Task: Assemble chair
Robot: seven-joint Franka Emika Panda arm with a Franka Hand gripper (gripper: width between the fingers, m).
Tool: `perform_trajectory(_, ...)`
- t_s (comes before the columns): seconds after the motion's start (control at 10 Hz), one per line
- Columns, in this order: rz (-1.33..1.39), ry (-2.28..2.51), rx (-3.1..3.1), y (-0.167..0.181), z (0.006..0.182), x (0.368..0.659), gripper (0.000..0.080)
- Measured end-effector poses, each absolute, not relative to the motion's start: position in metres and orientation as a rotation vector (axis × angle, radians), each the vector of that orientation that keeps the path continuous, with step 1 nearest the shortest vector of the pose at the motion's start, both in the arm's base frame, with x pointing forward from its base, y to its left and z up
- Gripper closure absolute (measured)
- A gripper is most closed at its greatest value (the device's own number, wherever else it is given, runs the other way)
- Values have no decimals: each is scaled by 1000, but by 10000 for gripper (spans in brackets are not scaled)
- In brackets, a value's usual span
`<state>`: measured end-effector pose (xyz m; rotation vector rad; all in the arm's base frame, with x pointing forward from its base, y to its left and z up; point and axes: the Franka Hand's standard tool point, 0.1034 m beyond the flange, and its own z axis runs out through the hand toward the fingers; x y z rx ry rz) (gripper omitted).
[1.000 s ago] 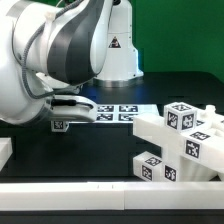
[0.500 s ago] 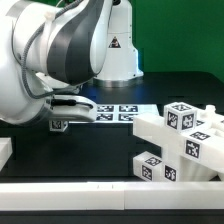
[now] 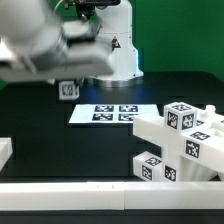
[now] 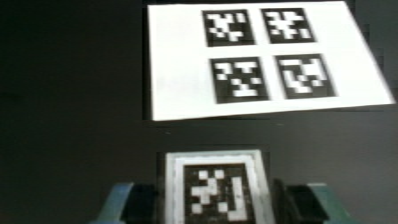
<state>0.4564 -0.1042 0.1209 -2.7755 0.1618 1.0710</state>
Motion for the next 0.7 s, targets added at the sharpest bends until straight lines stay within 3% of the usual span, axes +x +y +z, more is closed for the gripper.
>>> perform_trajectory(0.4,678,175,-2932,-108,119,469,518)
perform_trajectory(0.7,219,93,-3037,-54,161,513,518)
